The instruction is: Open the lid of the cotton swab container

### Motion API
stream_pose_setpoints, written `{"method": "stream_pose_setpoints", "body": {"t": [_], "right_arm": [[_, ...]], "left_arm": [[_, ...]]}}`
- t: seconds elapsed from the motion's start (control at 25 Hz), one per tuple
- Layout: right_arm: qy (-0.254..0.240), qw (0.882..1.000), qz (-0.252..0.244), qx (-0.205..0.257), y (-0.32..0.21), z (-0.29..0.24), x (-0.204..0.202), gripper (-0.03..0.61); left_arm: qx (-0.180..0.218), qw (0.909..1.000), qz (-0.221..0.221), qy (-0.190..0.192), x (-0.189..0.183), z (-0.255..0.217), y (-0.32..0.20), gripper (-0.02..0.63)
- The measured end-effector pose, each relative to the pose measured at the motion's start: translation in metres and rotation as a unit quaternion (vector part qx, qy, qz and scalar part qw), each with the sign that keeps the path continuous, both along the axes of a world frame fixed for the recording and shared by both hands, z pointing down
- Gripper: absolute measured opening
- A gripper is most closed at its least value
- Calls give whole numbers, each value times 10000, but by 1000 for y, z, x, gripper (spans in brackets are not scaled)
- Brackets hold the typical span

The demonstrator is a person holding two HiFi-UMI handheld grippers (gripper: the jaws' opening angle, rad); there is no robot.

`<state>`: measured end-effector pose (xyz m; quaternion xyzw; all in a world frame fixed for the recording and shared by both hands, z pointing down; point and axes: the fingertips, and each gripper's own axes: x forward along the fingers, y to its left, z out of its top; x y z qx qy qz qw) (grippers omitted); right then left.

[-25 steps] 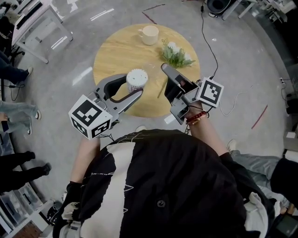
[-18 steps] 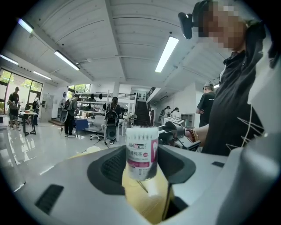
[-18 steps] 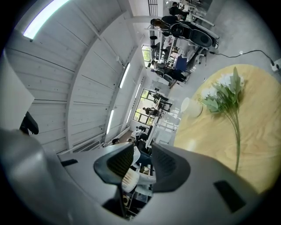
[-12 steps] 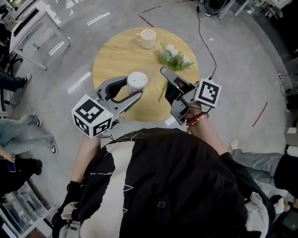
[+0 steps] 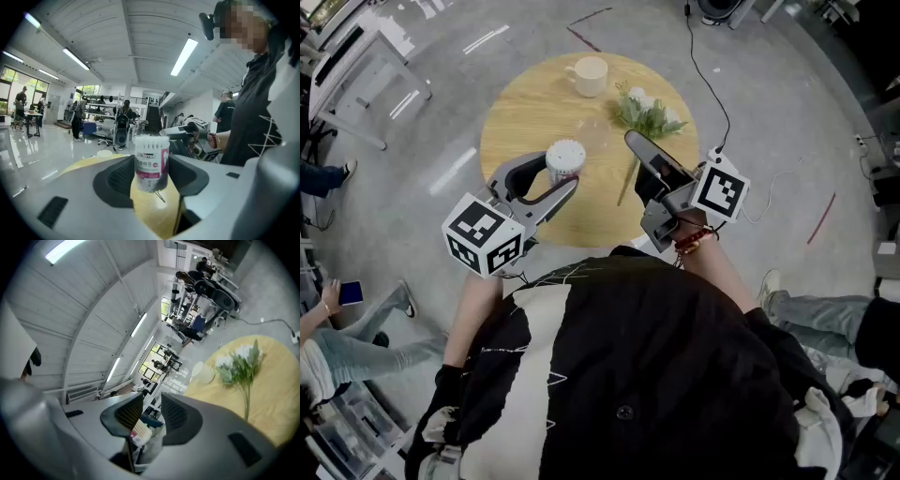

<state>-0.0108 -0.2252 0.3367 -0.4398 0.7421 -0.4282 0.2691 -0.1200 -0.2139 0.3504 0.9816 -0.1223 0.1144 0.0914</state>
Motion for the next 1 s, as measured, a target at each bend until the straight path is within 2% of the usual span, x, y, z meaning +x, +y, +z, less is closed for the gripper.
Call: {"method": "stream_pose_setpoints", "body": {"t": [0.12, 0.28, 0.52, 0.68, 1.0], "right_arm": [[714, 9966, 401, 56, 0, -3, 16, 93], [1819, 9802, 761, 166, -7, -10, 37, 48], [2754, 9583, 763, 4, -25, -11, 56, 3], [3183, 9457, 656, -27, -31, -12, 66, 3], [3610, 9320, 329, -19, -39, -6, 68, 3]], "left_arm": [[68, 9987, -498, 63, -1, -3, -13, 236], [129, 9923, -1222, 148, -11, -10, -34, 236], [220, 9761, -2141, 315, -18, -20, -61, 238], [195, 9698, -2398, 401, -14, -24, -64, 238], [154, 9594, -2795, 341, -14, -20, -66, 238]]}}
